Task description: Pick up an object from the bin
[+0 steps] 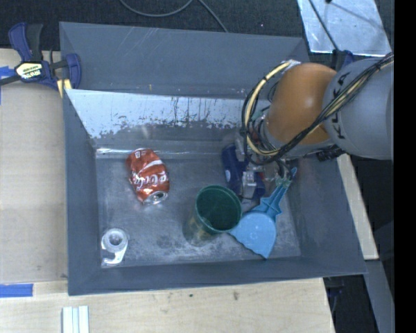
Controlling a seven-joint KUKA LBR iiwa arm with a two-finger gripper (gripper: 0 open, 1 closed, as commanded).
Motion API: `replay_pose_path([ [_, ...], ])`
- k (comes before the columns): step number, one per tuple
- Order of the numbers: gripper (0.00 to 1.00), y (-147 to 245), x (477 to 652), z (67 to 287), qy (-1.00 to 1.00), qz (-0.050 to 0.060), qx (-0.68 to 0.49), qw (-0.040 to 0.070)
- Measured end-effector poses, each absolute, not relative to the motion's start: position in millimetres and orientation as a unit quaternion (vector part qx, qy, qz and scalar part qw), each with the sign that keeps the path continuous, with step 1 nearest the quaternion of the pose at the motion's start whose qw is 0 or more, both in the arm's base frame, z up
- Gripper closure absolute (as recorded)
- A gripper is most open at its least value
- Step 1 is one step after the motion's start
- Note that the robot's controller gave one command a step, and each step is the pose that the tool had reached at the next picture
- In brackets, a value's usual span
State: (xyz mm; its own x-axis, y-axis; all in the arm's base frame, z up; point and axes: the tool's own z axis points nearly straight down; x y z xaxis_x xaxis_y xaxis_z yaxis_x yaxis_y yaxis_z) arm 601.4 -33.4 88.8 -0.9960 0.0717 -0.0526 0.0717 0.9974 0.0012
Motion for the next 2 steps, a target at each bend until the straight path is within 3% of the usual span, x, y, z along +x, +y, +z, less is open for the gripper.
replay_pose_path([
  [2,1.00,-33.2,601.3,88.9,0.999,0.000,0.036,0.026],
])
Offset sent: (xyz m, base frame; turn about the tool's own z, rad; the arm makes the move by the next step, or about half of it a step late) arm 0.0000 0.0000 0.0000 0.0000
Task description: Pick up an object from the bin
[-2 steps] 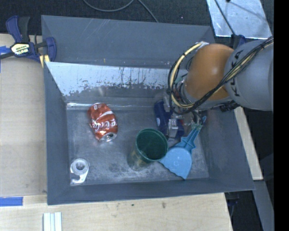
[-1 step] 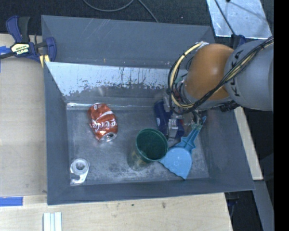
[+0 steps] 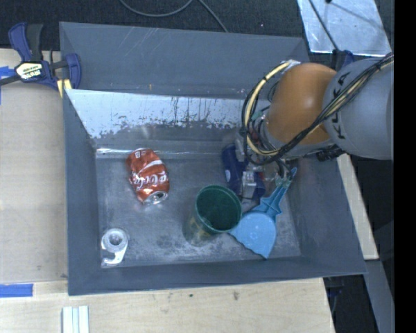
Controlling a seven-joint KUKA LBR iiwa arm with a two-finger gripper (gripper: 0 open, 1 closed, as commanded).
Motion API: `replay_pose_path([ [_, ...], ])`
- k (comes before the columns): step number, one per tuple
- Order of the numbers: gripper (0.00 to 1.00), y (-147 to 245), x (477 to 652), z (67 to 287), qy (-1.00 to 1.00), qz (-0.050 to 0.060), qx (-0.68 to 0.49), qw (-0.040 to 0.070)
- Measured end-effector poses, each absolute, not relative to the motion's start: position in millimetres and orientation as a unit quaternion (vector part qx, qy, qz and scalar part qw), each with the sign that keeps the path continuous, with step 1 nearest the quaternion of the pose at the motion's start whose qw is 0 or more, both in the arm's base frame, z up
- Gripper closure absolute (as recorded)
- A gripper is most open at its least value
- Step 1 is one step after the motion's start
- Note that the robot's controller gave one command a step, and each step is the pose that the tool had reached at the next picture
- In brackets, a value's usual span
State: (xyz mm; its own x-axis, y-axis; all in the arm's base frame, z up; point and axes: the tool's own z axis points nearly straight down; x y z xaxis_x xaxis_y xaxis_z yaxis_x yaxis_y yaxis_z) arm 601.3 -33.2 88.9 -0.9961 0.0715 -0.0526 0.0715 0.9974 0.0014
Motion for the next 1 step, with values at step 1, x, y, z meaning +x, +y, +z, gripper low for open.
replay_pose_path([
  [1,1.00,-33.2,601.3,88.9,0.999,0.000,0.036,0.026],
])
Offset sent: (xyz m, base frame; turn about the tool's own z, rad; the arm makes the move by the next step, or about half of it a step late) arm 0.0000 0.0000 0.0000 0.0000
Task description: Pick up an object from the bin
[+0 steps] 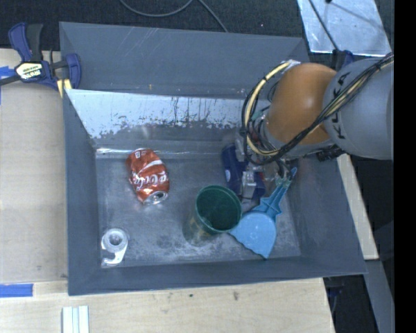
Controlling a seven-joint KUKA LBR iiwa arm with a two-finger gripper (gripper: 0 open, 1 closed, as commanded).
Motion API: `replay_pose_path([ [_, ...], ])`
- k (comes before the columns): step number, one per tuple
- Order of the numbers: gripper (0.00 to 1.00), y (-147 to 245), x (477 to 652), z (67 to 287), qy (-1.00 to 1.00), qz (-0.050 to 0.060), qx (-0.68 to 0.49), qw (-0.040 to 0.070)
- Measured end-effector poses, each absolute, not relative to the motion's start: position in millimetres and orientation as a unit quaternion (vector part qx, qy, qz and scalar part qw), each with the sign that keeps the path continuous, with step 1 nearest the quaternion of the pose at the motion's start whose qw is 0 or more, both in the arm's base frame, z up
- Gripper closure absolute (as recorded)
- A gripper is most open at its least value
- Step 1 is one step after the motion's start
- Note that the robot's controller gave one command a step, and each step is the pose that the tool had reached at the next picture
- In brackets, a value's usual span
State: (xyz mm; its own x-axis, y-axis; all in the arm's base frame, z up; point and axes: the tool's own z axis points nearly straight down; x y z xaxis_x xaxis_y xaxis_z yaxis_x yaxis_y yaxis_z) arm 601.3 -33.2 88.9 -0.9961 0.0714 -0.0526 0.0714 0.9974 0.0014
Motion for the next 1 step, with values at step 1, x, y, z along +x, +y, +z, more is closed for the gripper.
replay_pose_path([
  [1,1.00,-33.2,601.3,88.9,0.999,0.000,0.036,0.026],
])
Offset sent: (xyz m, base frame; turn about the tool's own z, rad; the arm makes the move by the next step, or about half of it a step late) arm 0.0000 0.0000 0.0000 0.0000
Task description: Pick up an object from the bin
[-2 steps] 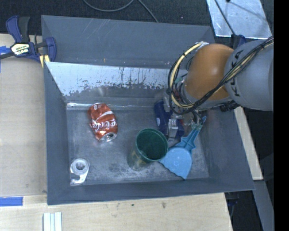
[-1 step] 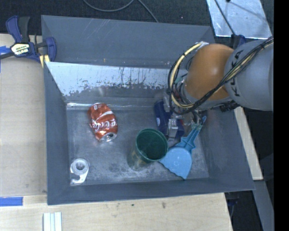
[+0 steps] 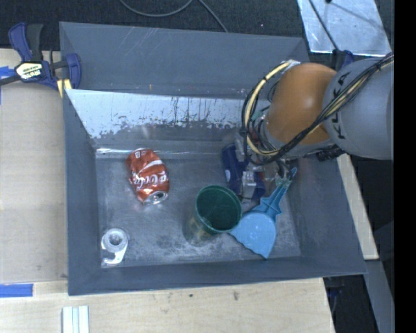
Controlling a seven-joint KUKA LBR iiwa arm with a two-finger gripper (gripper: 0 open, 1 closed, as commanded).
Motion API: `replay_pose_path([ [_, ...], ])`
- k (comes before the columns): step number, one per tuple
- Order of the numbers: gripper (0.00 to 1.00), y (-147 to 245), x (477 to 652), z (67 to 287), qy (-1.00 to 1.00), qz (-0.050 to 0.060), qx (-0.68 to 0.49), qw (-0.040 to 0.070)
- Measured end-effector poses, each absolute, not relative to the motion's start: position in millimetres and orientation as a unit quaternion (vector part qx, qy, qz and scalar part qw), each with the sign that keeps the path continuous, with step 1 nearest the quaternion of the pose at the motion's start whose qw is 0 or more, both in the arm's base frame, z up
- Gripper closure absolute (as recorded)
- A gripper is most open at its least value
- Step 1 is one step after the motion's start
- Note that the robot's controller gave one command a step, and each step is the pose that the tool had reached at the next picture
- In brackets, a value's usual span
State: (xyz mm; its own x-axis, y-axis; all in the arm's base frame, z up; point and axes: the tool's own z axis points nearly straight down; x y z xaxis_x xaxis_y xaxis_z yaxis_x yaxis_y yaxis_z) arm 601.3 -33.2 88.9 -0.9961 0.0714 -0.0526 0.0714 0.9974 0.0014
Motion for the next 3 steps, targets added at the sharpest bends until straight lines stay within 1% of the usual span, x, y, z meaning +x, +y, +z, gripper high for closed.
replay_pose_path([
  [1,1.00,-33.2,601.3,88.9,0.999,0.000,0.036,0.026],
  [2,1.00,-39.1,590.1,103.3,0.999,0.000,0.037,0.015],
  [3,1.00,-39.1,590.1,103.3,0.999,0.000,0.038,0.015],
])
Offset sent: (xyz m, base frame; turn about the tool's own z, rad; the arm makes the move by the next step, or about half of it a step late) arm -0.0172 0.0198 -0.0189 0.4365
